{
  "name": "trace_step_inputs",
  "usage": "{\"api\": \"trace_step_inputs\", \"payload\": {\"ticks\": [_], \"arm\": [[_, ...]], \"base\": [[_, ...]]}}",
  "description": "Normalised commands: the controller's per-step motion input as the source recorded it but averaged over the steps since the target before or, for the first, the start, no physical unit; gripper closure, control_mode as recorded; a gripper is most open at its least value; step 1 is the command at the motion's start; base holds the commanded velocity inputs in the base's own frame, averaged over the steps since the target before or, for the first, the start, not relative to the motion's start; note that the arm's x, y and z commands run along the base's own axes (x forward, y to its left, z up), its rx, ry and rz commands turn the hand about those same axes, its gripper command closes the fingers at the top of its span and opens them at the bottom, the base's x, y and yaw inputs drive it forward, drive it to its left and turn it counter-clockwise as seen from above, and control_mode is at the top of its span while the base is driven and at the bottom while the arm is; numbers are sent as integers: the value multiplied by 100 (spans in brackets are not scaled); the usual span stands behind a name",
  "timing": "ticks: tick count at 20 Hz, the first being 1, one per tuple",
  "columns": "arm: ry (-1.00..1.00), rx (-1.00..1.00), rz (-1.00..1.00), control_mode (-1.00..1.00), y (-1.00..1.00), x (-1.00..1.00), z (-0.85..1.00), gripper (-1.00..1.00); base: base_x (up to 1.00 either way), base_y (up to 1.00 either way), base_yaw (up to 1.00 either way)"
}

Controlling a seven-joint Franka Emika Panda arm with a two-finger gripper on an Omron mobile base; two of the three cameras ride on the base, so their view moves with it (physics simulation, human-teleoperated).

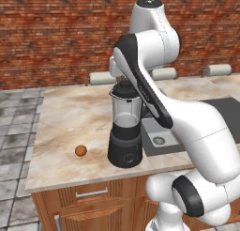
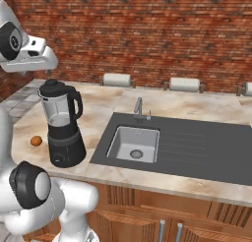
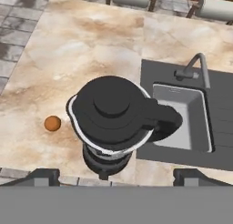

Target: Open the blender lid, put the tangerine in the blender, close the lid, and start the blender.

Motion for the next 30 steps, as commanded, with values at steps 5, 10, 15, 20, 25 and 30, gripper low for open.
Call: {"api": "trace_step_inputs", "payload": {"ticks": [5, 10, 15, 20, 25, 30], "arm": [[12, 0, 6, -100, 0, 46, -38, -100], [13, 0, 3, -100, 5, 50, -36, -100], [12, 0, 2, -100, 1, 45, -13, -100], [9, 0, 2, -100, 0, 13, -1, -100], [4, 0, 0, -100, 1, 0, 0, -100], [0, 0, 0, -100, 0, -12, 0, -100]], "base": [[0, 0, 0], [0, 0, 0], [0, 0, 0], [0, 0, 0], [0, 0, 0], [0, 0, 0]]}}
